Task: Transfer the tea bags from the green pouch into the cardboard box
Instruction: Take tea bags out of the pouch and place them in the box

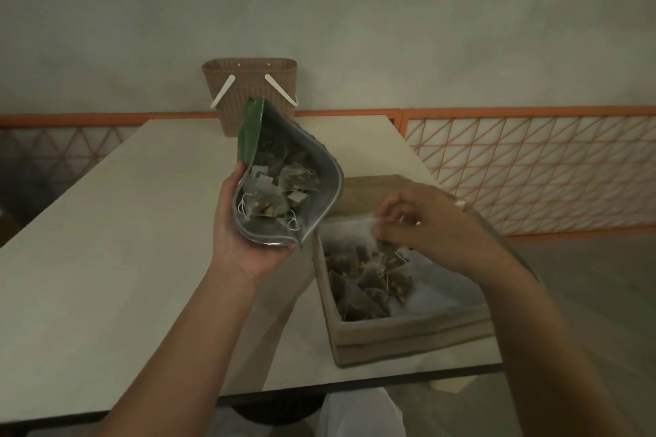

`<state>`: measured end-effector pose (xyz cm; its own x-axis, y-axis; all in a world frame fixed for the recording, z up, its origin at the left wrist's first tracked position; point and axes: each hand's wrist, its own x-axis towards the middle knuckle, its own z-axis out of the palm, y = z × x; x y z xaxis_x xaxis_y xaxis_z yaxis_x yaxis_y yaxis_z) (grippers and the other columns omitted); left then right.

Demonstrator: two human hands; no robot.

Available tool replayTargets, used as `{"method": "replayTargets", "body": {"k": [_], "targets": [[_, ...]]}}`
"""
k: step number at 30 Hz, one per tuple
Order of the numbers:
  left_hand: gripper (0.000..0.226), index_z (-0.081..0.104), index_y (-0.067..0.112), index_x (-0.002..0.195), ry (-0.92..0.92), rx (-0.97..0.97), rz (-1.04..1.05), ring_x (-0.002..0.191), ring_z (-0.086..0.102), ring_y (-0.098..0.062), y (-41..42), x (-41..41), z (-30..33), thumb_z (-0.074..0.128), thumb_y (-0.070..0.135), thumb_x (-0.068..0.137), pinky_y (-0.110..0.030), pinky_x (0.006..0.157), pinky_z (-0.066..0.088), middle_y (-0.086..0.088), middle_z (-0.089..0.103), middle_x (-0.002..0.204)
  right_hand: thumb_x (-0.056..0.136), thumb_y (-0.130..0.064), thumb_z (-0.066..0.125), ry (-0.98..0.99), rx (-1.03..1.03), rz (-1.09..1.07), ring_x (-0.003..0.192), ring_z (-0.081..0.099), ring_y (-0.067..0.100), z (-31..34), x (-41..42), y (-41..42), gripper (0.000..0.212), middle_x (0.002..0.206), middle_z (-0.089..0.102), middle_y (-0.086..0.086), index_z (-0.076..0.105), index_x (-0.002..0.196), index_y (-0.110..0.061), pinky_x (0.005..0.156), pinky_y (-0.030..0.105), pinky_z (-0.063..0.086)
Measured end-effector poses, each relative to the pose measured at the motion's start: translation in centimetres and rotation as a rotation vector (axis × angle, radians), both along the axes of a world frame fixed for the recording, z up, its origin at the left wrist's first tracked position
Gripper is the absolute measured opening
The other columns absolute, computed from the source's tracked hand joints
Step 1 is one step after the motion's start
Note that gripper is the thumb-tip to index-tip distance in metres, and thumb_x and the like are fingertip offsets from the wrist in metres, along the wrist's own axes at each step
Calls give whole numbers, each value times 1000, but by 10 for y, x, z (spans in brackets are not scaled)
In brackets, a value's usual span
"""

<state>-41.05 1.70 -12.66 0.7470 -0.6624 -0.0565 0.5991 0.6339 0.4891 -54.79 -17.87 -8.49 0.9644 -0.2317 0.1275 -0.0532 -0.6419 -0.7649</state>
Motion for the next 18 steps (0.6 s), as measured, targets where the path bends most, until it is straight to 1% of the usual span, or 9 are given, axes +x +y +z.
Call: {"method": "replayTargets", "body": {"k": [3, 4, 6, 9, 11, 13, 14, 16, 18], "targets": [[53, 80, 17, 105, 0, 16, -12, 116, 67, -30, -3, -2, 1, 51, 59, 92, -48, 99, 53, -9, 69, 130, 79, -32, 77, 223, -28, 75, 72, 63, 0, -11, -11, -3, 18, 84, 70, -7, 68, 93, -26, 64, 13, 46], [53, 80, 17, 105, -3, 12, -16, 115, 68, -30, -3, -3, 2, 50, 59, 93, -48, 99, 53, -9, 69, 130, 78, -34, 77, 241, -55, 76, 73, 61, -4, -15, -13, -4, 17, 86, 69, -10, 69, 91, -28, 67, 14, 46], [54, 81, 16, 101, -14, -8, -13, 103, 73, -31, -4, -6, 4, 49, 58, 95, -47, 93, 56, -10, 73, 121, 79, -39, 75, 212, -113, 43, 81, 60, -5, -20, -13, -3, 12, 93, 67, -16, 69, 88, -33, 72, 15, 46], [53, 81, 16, 100, -11, -15, -9, 97, 74, -31, -3, -8, 8, 49, 57, 95, -47, 91, 56, -9, 74, 116, 81, -39, 72, 6, -109, -81, 86, 59, -1, -15, -13, 9, 6, 93, 64, -21, 66, 83, -40, 74, 19, 49], [52, 80, 16, 105, 2, 4, -11, 102, 72, -32, -3, -9, 9, 49, 57, 95, -48, 97, 54, -10, 72, 121, 83, -34, 71, -193, -63, -118, 81, 58, 0, -5, -12, 24, 8, 85, 65, -21, 65, 81, -40, 67, 13, 47], [54, 78, 15, 111, 12, 13, -21, 104, 71, -33, -4, -10, 10, 49, 58, 95, -49, 98, 54, -11, 70, 126, 84, -27, 72, -332, -41, -88, 76, 57, -1, 7, -9, 43, 7, 79, 64, -18, 69, 84, -34, 64, 10, 44], [55, 77, 14, 111, 11, 14, -23, 102, 72, -33, -4, -11, 12, 49, 58, 95, -48, 93, 58, -12, 71, 125, 85, -24, 72, -374, -66, -62, 74, 56, -2, 11, -5, 52, 6, 79, 62, -17, 71, 88, -30, 64, 8, 42], [59, 79, 9, 104, 26, 11, -20, 90, 75, -32, -3, -11, 12, 47, 58, 95, -42, 76, 63, -15, 74, 114, 86, -18, 71, -419, -151, -23, 73, 55, -2, 15, 8, 70, 12, 84, 62, -12, 74, 97, -23, 67, 7, 42], [59, 79, 8, 97, 42, 15, -8, 82, 76, -29, -2, -11, 11, 48, 58, 95, -36, 69, 63, -13, 76, 103, 87, -10, 67, -454, -240, 0, 83, 56, 1, 15, 24, 86, 21, 95, 63, -4, 74, 105, -18, 77, 10, 47]]}}
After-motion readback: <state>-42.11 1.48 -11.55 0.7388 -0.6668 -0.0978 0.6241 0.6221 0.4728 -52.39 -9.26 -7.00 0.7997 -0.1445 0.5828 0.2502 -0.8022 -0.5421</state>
